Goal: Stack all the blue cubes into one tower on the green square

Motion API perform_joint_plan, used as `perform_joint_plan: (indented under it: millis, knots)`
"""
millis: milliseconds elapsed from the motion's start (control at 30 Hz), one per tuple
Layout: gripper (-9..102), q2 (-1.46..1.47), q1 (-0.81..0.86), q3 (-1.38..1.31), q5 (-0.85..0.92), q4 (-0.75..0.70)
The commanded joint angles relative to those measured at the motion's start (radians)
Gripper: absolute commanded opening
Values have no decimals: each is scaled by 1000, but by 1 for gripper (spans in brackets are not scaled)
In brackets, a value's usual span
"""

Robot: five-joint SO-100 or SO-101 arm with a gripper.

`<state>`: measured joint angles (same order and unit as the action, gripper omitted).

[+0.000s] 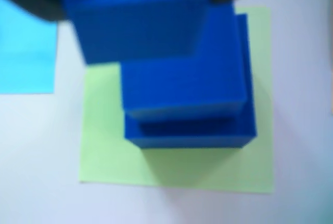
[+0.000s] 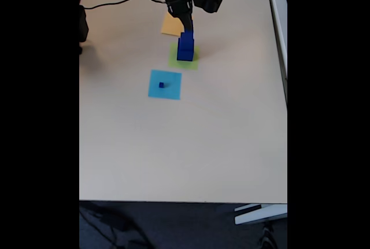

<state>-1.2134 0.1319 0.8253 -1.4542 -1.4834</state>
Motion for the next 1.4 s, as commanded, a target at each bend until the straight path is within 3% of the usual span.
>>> perform_joint_plan:
  millis: [0,1367]
  knots:
    - [0,-14,6,12,-6,52]
    - [0,-46,-26,161,-43,155]
